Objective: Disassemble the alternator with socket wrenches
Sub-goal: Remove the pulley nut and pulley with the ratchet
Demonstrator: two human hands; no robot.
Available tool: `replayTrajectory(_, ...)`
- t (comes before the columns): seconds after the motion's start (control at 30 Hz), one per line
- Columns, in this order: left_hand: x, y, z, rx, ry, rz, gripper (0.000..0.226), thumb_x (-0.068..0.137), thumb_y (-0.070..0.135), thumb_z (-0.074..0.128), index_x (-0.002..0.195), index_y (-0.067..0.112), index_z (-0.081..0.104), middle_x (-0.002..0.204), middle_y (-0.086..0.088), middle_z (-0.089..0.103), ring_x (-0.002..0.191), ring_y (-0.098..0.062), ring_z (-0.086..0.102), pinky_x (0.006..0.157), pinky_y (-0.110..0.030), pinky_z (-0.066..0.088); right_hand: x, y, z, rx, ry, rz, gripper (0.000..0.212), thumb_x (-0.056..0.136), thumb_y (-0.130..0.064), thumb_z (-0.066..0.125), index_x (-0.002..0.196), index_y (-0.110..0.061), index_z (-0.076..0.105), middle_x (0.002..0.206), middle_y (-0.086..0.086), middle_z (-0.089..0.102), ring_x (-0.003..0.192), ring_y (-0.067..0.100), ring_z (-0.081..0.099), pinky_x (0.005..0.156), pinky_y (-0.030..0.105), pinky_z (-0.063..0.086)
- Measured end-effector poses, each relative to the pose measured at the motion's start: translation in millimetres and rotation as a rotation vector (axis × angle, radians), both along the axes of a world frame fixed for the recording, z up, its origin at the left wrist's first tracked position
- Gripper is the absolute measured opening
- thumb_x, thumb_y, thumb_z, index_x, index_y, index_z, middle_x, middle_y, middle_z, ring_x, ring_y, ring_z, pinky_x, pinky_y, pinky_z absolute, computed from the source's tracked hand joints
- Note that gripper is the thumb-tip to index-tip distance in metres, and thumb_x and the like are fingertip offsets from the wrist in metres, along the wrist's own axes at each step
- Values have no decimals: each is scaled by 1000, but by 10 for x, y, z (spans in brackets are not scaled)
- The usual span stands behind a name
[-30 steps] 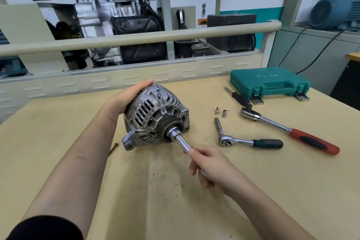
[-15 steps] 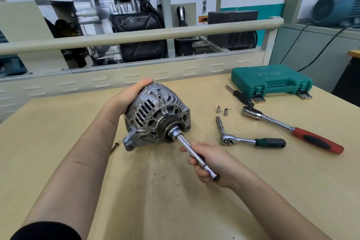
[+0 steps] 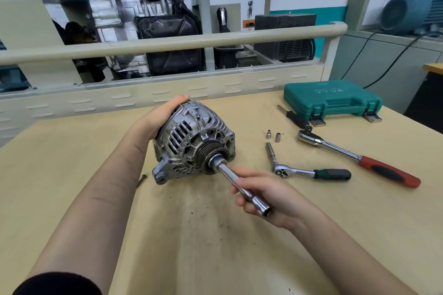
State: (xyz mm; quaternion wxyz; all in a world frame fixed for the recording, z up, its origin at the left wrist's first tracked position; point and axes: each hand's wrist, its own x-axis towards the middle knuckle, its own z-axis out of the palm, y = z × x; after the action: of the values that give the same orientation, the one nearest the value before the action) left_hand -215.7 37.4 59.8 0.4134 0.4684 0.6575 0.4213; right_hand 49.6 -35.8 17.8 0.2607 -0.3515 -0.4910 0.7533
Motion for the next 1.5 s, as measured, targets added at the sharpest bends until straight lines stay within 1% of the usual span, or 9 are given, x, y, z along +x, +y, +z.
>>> replayTrajectory(0.13, 13, -1, 8, -1, -2, -7, 63, 81, 60, 51, 111, 6, 63, 104, -18, 68, 95, -36, 65, 91, -44, 49, -53, -92, -213, 1201, -828, -51, 51, 88, -12, 45, 135, -32, 43, 81, -8, 38, 73, 14, 48, 62, 26, 36)
replayTrajectory(0.2, 14, -5, 7, -1, -3, -10, 62, 82, 60, 50, 111, 6, 63, 104, -17, 68, 97, -36, 64, 92, -44, 48, -63, -80, -240, 1026, -695, -104, 34, 92, -23, 47, 125, -26, 51, 78, -7, 43, 69, 12, 48, 60, 26, 37)
replayTrajectory(0.33, 20, -8, 11, 20, -5, -10, 57, 83, 58, 50, 110, 9, 63, 105, -17, 68, 96, -35, 64, 93, -45, 47, -46, 44, -7, 4, -130, 19, 23, 99, -17, 38, 91, -4, 56, 58, 4, 56, 37, 9, 42, 36, 18, 33)
replayTrajectory(0.53, 25, -22, 13, -2, 3, -15, 59, 82, 60, 49, 107, 9, 65, 102, -17, 69, 94, -35, 65, 90, -43, 49, -64, -23, -62, 1264, -995, -98, 17, 91, -24, 46, 105, -20, 56, 90, 3, 60, 86, 25, 56, 62, 29, 30)
replayTrajectory(0.77, 58, -25, 17, 1, -56, -23, 47, 84, 56, 49, 87, 14, 69, 89, -11, 72, 80, -29, 66, 79, -35, 51, -129, 137, 87, -28, -131, 110, 26, 100, -19, 37, 87, -3, 53, 64, 4, 53, 35, 7, 48, 32, 15, 36)
replayTrajectory(0.97, 53, -29, 24, -6, -41, -30, 50, 84, 58, 49, 89, 13, 69, 91, -12, 72, 78, -28, 68, 76, -35, 50, -166, 126, -22, 1108, -871, -17, 16, 89, -20, 50, 95, -11, 61, 78, 5, 60, 73, 24, 59, 60, 29, 44)
replayTrajectory(1.2, 71, -42, 33, -9, -45, -32, 51, 85, 57, 47, 92, 11, 68, 92, -13, 71, 83, -30, 66, 83, -36, 50, -191, 205, 44, -156, -77, 141, 29, 99, -19, 39, 85, -1, 55, 58, 3, 50, 42, 9, 53, 41, 17, 44)
replayTrajectory(1.4, 73, -51, 37, -16, -40, -23, 56, 84, 59, 47, 99, 8, 67, 99, -16, 70, 88, -32, 66, 84, -37, 50, -224, 229, -8, 947, -719, -28, 14, 83, -19, 58, 74, -14, 48, 64, 0, 52, 63, 22, 57, 57, 31, 45)
replayTrajectory(1.5, 80, -53, 40, -19, -36, -18, 54, 84, 59, 47, 95, 10, 68, 96, -15, 71, 85, -31, 67, 83, -37, 50, -269, 253, -31, 804, -673, 21, 19, 87, -29, 57, 80, -14, 48, 69, 2, 53, 58, 18, 50, 53, 25, 37)
